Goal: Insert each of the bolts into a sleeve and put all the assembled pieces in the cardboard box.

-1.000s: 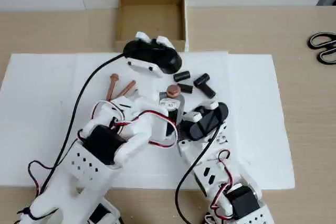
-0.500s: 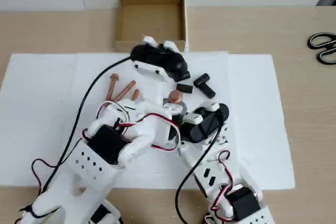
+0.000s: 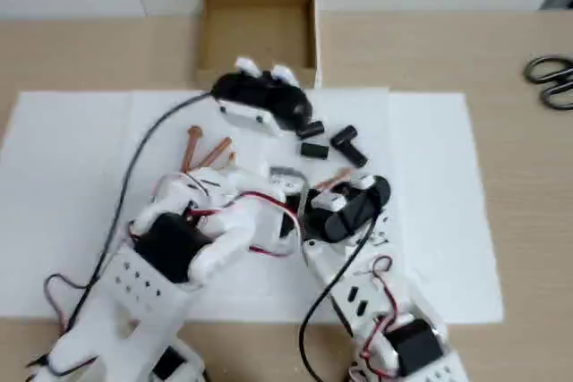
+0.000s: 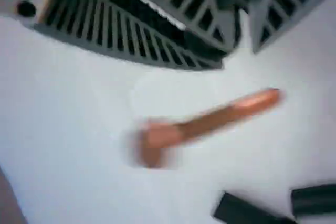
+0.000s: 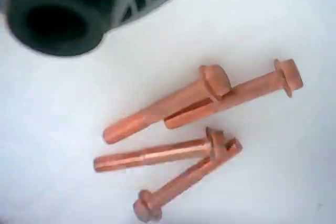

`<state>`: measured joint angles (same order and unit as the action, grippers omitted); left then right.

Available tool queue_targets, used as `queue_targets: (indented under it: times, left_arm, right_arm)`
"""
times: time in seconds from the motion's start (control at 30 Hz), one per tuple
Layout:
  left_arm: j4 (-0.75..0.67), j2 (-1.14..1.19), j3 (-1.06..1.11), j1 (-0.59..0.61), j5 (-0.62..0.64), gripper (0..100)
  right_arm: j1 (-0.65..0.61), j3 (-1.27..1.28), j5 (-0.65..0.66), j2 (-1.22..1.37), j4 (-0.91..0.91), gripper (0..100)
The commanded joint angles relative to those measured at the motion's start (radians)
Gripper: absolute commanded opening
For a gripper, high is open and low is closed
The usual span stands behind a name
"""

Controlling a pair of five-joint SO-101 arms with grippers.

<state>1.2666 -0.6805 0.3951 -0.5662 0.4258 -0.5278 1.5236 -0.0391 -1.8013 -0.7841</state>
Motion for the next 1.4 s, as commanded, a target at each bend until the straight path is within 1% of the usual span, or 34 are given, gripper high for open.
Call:
queue_targets:
  times: [0.0, 0.17, 0.33, 0.4, 0.47, 0.6, 0.67, 0.73, 0.83, 0.93, 1.07, 1.27, 1.37]
  left_arm:
    - [-0.005, -0.015, -0.091, 0.12, 0.006, 0]
    - [-0.003, -0.009, -0.077, 0.238, 0.006, 0]
    - [-0.005, -0.009, -0.013, 0.27, 0.006, 1]
    - [-0.005, -0.009, -0.001, 0.27, -0.043, 2]
    - [-0.005, -0.009, -0.001, 0.264, -0.138, 6]
    - [-0.005, -0.011, -0.001, 0.262, -0.321, 15]
    - [0.0, -0.009, -0.001, 0.259, -0.431, 16]
    - [0.005, -0.008, 0.001, 0.227, -0.503, 16]
    - [0.025, 0.037, -0.007, 0.17, -0.535, 16]
    - [0.02, 0.126, -0.007, 0.132, -0.575, 16]
    - [0.023, 0.259, -0.035, 0.08, -0.661, 16]
    - [0.025, 0.433, -0.137, 0.011, -0.806, 16]
    - [0.018, 0.517, -0.18, -0.023, -0.836, 16]
  right_arm:
    - [-0.002, -0.014, -0.006, -0.013, 0.024, 0.4]
    - [0.001, -0.014, -0.006, -0.013, 0.024, 0.4]
    - [0.007, -0.02, -0.005, -0.012, 0.022, 0.4]
    - [0.038, -0.052, -0.005, -0.008, 0.016, 0.4]
    - [0.105, -0.101, -0.005, -0.008, 0.007, 0.4]
    - [0.262, -0.229, -0.005, -0.008, -0.101, 0.4]
    - [0.366, -0.27, -0.002, -0.008, -0.15, 0.4]
    - [0.49, -0.301, 0.04, -0.012, -0.182, 0.4]
    - [0.676, -0.316, 0.135, -0.012, -0.186, 0.4]
    - [0.816, -0.328, 0.198, -0.012, -0.188, 0.4]
    - [0.931, -0.333, 0.244, -0.012, -0.189, 0.4]
    - [1.115, -0.331, 0.244, -0.012, -0.191, 0.4]
    - [1.216, -0.331, 0.245, -0.012, -0.191, 0.4]
